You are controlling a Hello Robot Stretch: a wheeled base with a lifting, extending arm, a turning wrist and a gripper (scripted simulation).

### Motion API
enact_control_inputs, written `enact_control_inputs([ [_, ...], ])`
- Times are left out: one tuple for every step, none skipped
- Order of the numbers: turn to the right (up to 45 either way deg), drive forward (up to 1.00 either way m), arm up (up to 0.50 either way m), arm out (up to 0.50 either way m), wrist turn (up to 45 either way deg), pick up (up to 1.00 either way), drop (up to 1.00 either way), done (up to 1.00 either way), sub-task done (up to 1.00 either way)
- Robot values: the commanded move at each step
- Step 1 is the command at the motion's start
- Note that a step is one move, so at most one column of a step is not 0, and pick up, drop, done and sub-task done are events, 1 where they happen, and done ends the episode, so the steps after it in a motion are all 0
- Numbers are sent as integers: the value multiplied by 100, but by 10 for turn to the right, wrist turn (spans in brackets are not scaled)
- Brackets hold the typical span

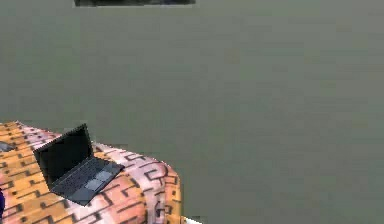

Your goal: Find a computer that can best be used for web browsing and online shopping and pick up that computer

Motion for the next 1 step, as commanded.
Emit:
enact_control_inputs([
  [0, 70, 0, 0, 0, 0, 0, 0, 0],
])
